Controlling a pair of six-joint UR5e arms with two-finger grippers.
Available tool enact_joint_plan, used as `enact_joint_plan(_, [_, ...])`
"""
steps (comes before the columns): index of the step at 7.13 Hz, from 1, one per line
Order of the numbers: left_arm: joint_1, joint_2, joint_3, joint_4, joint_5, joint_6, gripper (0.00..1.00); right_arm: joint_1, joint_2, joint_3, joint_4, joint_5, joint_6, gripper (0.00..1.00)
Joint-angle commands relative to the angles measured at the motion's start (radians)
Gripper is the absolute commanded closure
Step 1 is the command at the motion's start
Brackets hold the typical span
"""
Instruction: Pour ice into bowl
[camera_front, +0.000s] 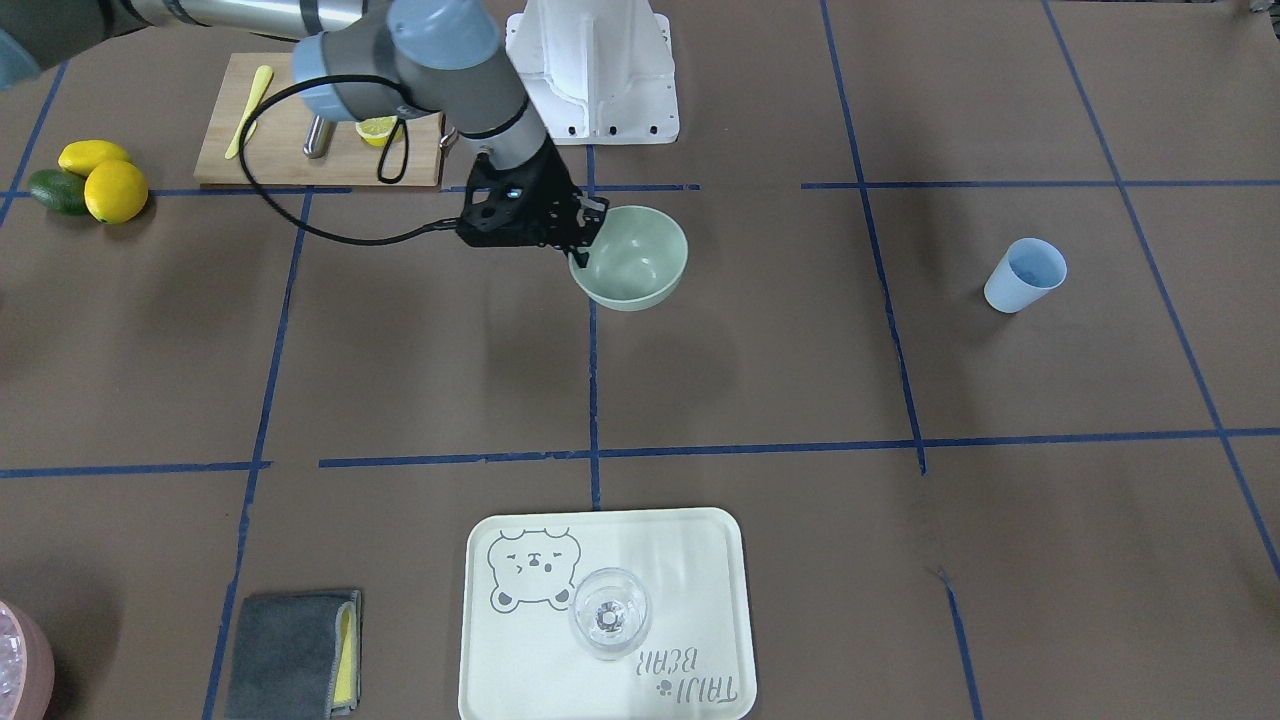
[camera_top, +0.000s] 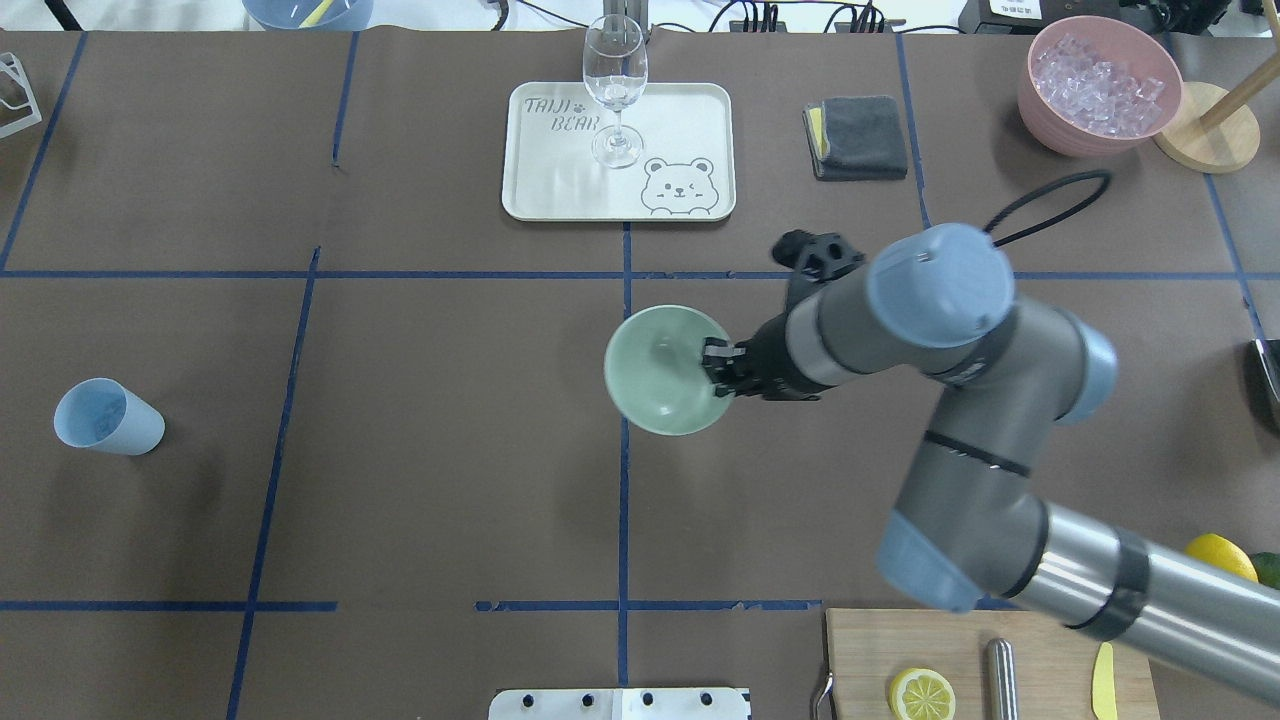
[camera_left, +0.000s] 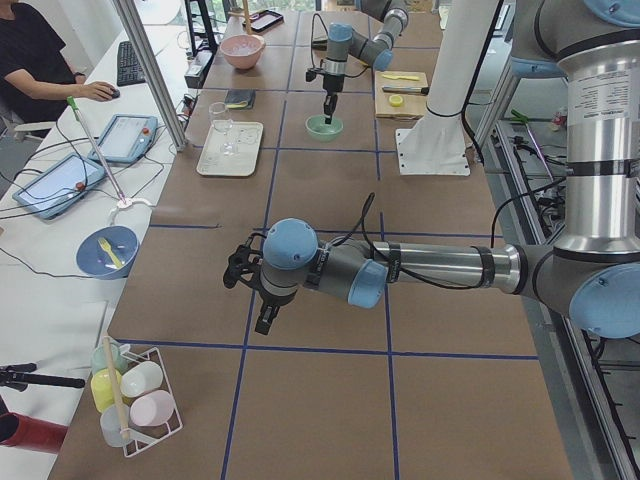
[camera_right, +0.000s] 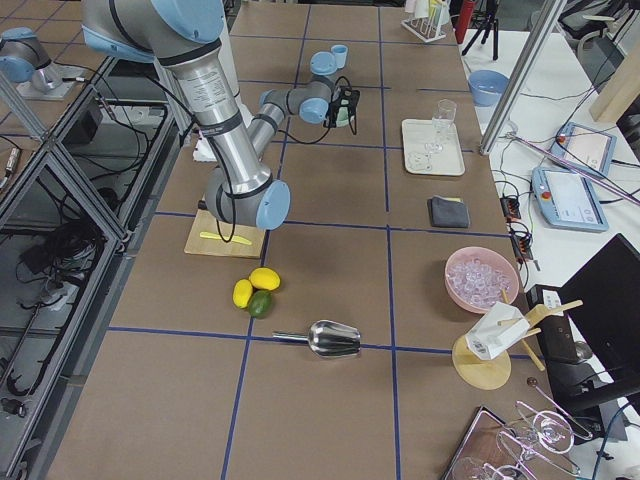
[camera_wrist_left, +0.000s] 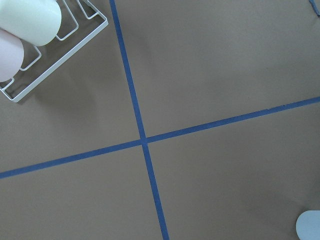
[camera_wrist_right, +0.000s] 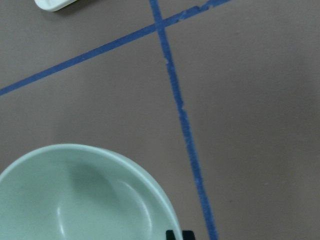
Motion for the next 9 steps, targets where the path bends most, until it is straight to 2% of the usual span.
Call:
enact_joint_plan(1, [0.01,0.001,-0.001,-0.014,0.0,-0.001,0.0,-0.051,0.187,-0.224,-0.015,-0.035,0.064,1.0])
enact_joint_plan(3, [0.013,-0.002,-0.002,-0.014,0.0,-0.001,0.0,-0.07,0.189,-0.26,-0.014,-0.096,0.067,1.0])
enact_joint_plan(9, [0.033,0.001,-0.002,-0.034,0.0,-0.007,0.0,-0.065,0.126,-0.22,-0.026,-0.084,0.064,1.0])
